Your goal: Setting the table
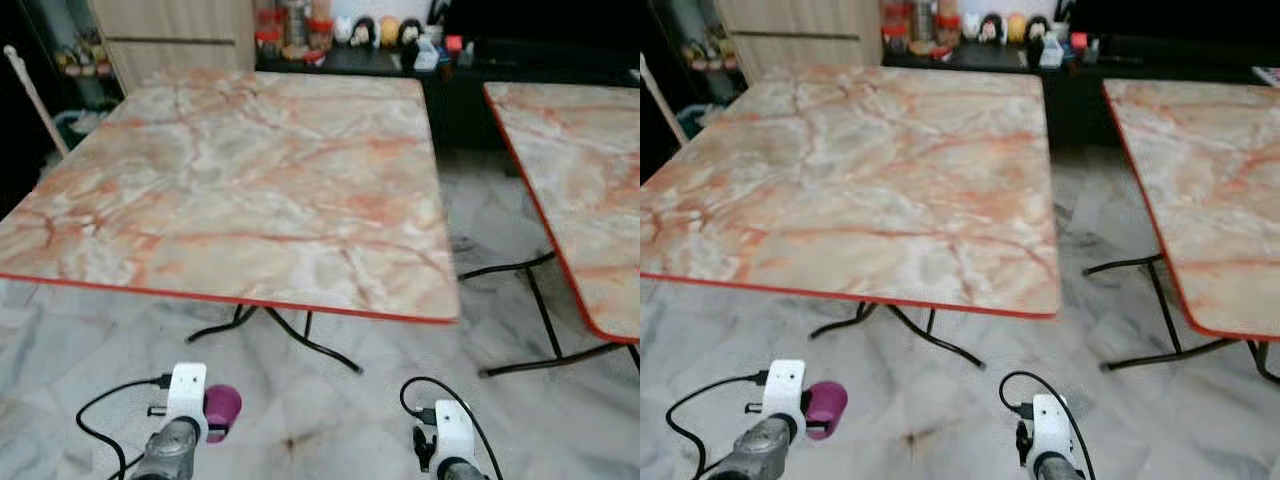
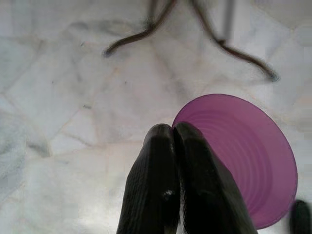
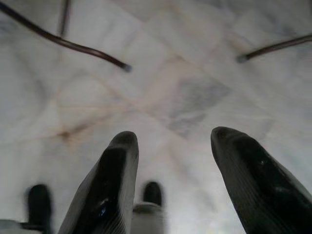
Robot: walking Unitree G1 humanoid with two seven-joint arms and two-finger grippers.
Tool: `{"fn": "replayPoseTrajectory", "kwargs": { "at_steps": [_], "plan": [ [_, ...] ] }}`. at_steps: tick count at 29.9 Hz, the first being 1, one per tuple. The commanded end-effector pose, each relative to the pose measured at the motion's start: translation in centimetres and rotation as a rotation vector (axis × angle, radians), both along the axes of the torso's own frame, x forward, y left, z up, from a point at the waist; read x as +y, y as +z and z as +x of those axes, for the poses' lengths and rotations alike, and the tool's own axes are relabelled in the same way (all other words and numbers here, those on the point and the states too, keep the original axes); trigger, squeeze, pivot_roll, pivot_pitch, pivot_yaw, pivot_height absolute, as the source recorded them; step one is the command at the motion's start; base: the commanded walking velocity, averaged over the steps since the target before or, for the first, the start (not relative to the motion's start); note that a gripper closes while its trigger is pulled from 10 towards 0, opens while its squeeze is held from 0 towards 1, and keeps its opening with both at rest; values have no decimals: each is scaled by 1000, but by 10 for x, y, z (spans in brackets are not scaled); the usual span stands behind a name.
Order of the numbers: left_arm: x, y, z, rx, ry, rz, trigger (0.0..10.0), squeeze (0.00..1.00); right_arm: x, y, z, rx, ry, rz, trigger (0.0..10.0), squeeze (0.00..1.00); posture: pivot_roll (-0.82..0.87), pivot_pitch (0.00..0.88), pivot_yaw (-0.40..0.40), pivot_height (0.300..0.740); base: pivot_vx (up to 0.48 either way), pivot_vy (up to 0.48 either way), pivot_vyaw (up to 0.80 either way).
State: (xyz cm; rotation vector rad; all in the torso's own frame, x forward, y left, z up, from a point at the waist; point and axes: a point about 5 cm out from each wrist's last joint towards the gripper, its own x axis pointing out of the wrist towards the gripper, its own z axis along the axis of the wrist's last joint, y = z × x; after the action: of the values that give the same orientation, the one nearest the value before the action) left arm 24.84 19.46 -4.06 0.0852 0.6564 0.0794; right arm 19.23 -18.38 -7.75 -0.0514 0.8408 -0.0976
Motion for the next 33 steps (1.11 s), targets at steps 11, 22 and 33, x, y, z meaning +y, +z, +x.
{"fn": "replayPoseTrajectory", "kwargs": {
  "at_steps": [11, 22, 33],
  "plan": [
    [1, -3, -4, 22, -20, 18, 10000, 0, 2, 0, -1, 0, 0, 5, 10000, 0, 10, 71, 11, 740, 0, -131, 0],
    [1, -4, -5, 26, -11, 17, 10000, 0, 2, -1, -1, 2, -10, 5, 10000, 0, 6, 97, 16, 740, 0, -473, 0],
    [0, -4, -5, 24, -12, 13, 10000, 0, 2, -1, -1, 6, -14, 6, 10000, 0, 5, 108, 10, 740, 0, -465, 0]
  ]
}}
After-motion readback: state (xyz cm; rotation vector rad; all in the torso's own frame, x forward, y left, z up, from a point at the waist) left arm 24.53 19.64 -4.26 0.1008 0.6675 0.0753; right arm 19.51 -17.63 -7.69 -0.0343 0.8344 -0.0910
